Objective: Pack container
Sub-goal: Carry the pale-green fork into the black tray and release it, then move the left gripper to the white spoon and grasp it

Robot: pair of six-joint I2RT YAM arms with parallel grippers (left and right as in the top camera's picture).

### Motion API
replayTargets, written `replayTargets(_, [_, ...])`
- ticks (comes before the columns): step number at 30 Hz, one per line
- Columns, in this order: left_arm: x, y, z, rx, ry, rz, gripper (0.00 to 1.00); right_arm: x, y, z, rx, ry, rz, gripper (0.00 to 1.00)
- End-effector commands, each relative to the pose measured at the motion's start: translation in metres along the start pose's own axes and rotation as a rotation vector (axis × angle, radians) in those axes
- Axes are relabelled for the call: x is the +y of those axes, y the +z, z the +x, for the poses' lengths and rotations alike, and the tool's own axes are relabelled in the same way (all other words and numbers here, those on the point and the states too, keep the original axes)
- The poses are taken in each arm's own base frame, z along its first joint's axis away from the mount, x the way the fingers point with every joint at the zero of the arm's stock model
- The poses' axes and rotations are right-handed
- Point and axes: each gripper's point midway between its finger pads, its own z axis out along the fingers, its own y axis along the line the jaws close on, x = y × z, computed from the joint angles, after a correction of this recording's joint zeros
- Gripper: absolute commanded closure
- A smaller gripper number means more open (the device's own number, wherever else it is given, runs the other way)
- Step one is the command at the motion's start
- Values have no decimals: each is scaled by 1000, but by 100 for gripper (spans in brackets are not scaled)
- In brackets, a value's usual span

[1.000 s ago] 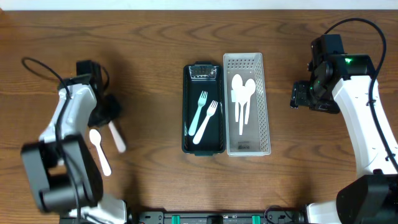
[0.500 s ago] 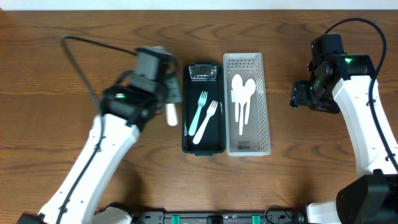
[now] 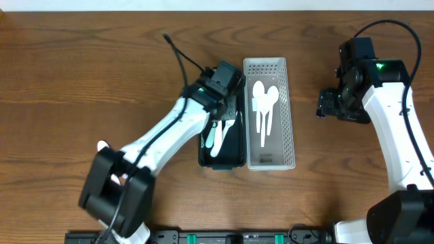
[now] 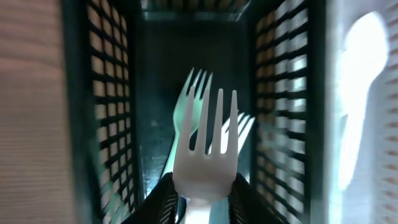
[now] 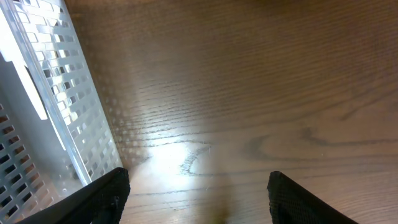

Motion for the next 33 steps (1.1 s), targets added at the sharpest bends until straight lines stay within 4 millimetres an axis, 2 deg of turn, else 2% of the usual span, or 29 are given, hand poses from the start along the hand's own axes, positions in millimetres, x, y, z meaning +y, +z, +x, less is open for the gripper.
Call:
replayTargets(1, [0, 8, 3, 18, -4, -11, 83, -1, 2, 1, 9, -10, 3, 26])
replayTargets(3, [0, 8, 2, 15, 2, -10, 66, -1, 2, 1, 9, -11, 3, 26])
replayTargets(4, [0, 7, 1, 11, 6, -7, 51, -1, 2, 1, 9, -15, 3, 26])
replayTargets(6, [-1, 2, -1, 4, 32, -3, 44, -1, 2, 1, 11, -18, 4, 26])
replayTargets(10, [-2, -24, -15, -29, 132, -12, 36, -1, 2, 2, 12, -18, 4, 25])
replayTargets(13, [6, -58, -33, -88, 185, -63, 31, -2, 2, 2, 12, -18, 4, 26])
replayTargets(17, [35, -112, -55, -174, 130, -119, 26, -2, 2, 2, 12, -37, 4, 25])
replayTargets(19, [59, -135, -61, -207, 68, -130, 25, -2, 2, 2, 12, -37, 4, 25])
replayTargets(21, [95, -156, -62, -224, -43, -161, 21, -1, 2, 2, 13, -47, 3, 25])
replayTargets(24, [161, -179, -52, -204, -240, -245, 18, -1, 2, 2, 13, -55, 3, 25])
replayTargets(26, [206, -187, -37, -170, -382, -309, 12, -1, 2, 2, 12, -55, 3, 25])
replayTargets(29, [267, -183, -9, -87, -578, -355, 7, -1, 2, 2, 12, -55, 3, 24])
replayTargets(33, [307, -154, 24, 2, -717, -312, 6, -1, 2, 2, 13, -54, 3, 24])
